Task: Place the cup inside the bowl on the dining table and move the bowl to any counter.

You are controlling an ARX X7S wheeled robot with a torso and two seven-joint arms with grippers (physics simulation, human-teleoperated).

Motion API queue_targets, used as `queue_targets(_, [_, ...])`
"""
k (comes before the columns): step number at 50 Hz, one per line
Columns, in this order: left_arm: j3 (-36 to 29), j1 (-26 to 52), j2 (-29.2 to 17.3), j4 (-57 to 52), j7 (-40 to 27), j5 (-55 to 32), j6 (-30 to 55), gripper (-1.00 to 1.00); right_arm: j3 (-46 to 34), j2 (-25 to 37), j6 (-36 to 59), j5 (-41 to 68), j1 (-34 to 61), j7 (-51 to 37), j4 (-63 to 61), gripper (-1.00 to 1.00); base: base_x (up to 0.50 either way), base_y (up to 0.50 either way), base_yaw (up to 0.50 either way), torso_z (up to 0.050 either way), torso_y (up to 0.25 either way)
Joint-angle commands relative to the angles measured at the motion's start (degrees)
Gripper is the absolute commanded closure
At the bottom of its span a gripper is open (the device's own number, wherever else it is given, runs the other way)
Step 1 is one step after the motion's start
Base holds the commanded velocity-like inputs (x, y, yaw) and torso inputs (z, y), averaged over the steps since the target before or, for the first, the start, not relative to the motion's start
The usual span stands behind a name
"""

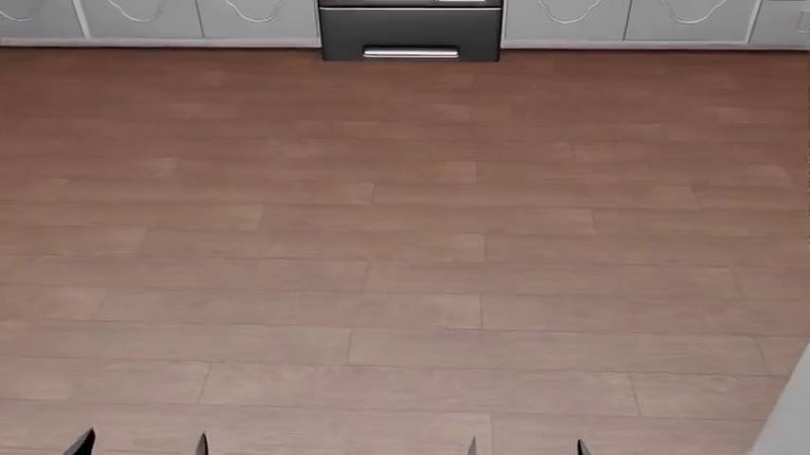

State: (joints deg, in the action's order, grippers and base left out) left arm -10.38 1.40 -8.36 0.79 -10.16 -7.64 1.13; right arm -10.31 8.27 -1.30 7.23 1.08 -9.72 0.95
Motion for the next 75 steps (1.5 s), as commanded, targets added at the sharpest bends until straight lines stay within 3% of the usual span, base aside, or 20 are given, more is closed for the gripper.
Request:
queue_targets(1, [-0.6,0.1,-0.4,-0.1,-0.5,-0.2,0.0,-1.0,-0.6,0.5,-0.1,0.2,0.1,-0.4,0.1,-1.0,-0.5,0.01,0.0,0.0,0.0])
queue_targets(75, [-3.1,0.6,-2.3,0.7,-2.8,-2.1,-0.5,-1.0,-3.0,2.2,-0.4,2.4,0.8,-2.7,0.7,-1.0,-0.5,0.01,0.0,0.0,0.0])
